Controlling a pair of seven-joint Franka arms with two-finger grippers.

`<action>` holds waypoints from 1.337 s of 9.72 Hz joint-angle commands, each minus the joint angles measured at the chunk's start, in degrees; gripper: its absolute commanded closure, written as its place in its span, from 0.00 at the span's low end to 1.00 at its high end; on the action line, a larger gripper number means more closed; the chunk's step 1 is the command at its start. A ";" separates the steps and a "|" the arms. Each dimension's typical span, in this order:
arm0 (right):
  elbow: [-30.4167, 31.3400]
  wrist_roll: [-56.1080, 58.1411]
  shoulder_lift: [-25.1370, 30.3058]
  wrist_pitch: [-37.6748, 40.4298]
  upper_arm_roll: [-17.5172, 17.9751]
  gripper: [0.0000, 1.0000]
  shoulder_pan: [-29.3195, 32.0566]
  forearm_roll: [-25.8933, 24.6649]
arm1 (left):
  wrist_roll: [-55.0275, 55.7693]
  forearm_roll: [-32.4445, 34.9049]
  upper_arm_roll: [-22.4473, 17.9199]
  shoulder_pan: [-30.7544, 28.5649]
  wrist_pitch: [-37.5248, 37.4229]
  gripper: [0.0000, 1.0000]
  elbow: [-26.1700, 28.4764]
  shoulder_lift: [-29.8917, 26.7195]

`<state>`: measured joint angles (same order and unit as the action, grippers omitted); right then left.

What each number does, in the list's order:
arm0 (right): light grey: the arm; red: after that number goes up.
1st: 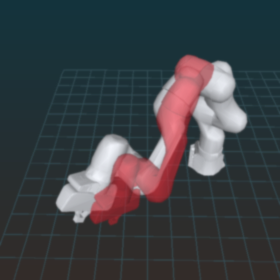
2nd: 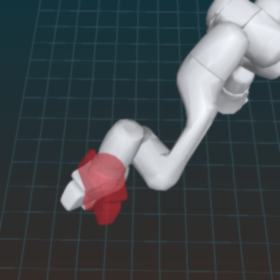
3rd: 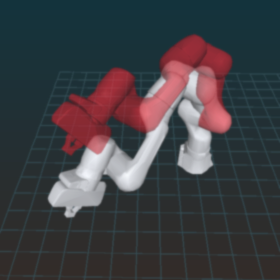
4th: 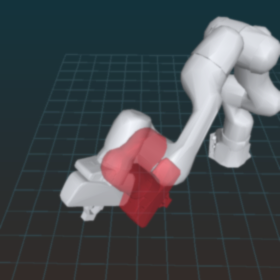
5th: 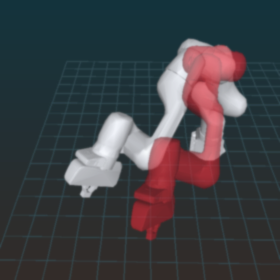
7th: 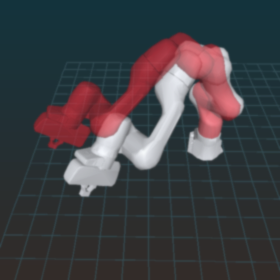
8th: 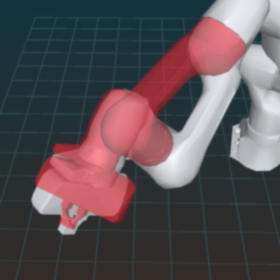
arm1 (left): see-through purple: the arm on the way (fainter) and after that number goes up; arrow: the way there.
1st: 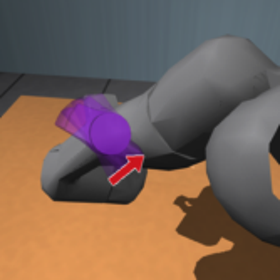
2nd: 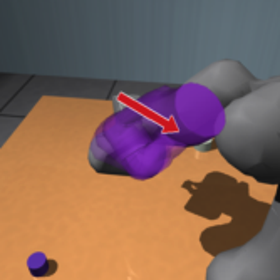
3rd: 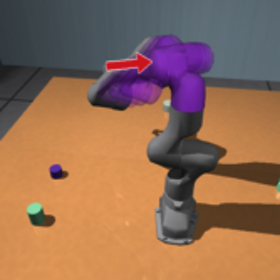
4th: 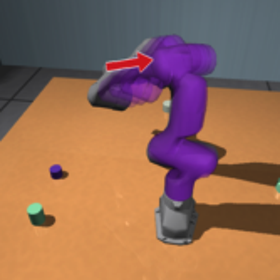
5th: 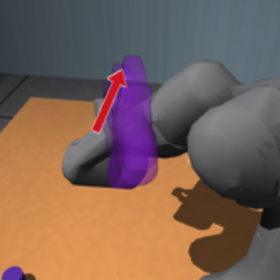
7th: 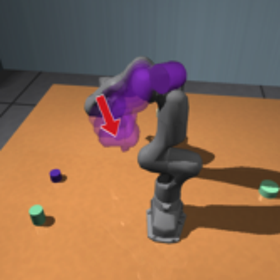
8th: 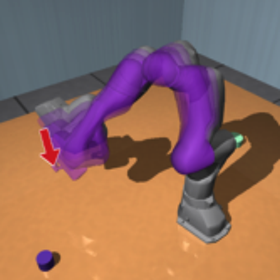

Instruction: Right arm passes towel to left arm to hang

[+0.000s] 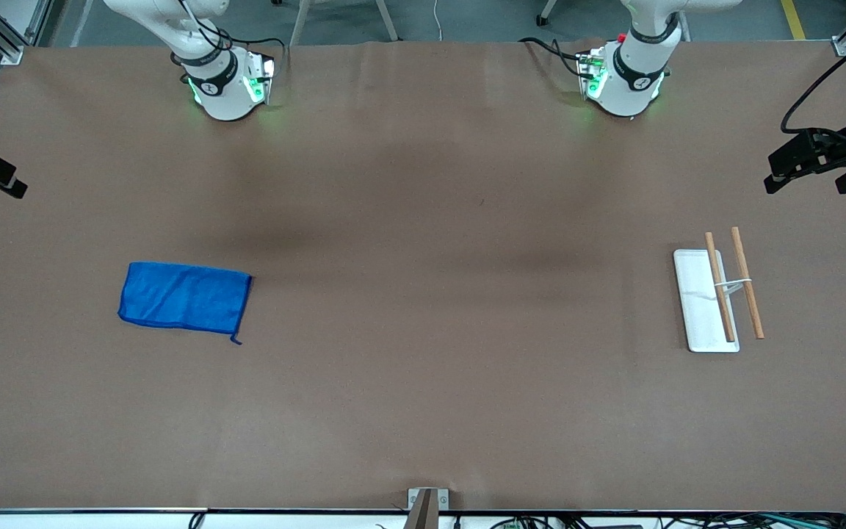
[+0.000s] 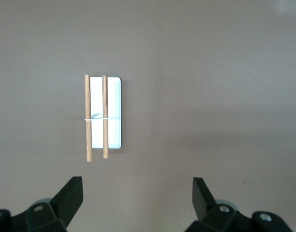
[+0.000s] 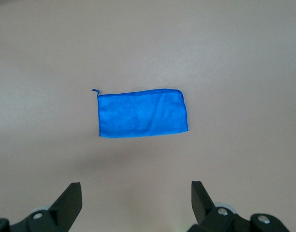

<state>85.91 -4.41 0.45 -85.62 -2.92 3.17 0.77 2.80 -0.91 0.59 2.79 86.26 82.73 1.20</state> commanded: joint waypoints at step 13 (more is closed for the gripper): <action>23.22 11.42 -8.87 -25.15 0.02 0.00 0.96 -0.25 | -0.69 0.91 0.02 -0.95 -0.13 0.00 1.73 -0.06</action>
<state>105.22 4.15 -7.55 -105.70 -3.09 3.51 0.76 2.61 -0.91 0.43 2.16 86.27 82.79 1.15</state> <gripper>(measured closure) 0.000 0.000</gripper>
